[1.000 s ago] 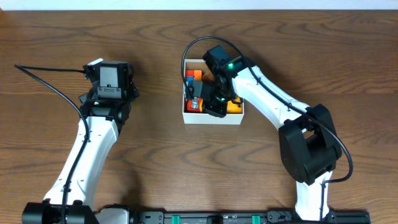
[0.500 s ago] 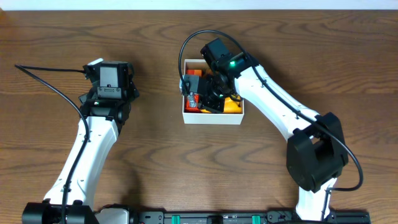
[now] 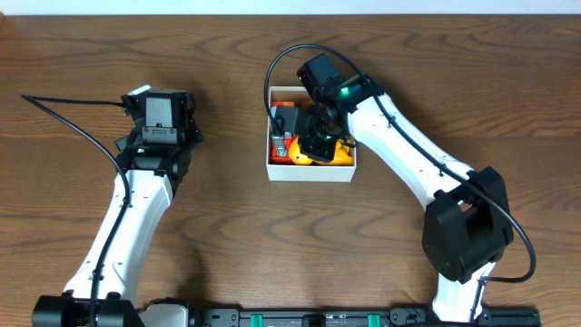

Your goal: Pack container

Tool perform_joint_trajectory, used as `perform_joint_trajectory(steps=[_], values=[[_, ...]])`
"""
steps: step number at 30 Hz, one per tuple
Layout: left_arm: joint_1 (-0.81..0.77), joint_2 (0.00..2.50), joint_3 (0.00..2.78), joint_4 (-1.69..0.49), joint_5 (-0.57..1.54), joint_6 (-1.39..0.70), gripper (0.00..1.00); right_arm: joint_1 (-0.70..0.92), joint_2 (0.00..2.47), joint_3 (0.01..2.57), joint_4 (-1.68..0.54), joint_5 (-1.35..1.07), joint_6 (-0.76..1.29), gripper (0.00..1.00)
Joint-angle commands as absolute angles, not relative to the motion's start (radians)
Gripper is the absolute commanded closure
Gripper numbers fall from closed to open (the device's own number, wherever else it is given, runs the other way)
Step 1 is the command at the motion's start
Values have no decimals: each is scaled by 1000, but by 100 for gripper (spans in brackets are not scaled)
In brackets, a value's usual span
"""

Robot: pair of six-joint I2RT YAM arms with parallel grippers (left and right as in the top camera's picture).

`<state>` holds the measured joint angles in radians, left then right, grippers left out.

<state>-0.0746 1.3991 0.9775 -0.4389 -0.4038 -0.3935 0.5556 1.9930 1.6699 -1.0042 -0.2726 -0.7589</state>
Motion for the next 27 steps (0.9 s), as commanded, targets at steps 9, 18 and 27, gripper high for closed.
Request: perform_joint_trajectory(steps=[9,18,27], values=[[-73,1407,986,-441,-427,-406,2,507,2031,1668,-995,-260,-719,98],[-73,1407,986,-442,-427,-406,2,509,2069,1667,-989,-270,-719,99],[-73,1407,986,-441,-427,-406,2,502,2091,1608,-959,-206,-719,99]])
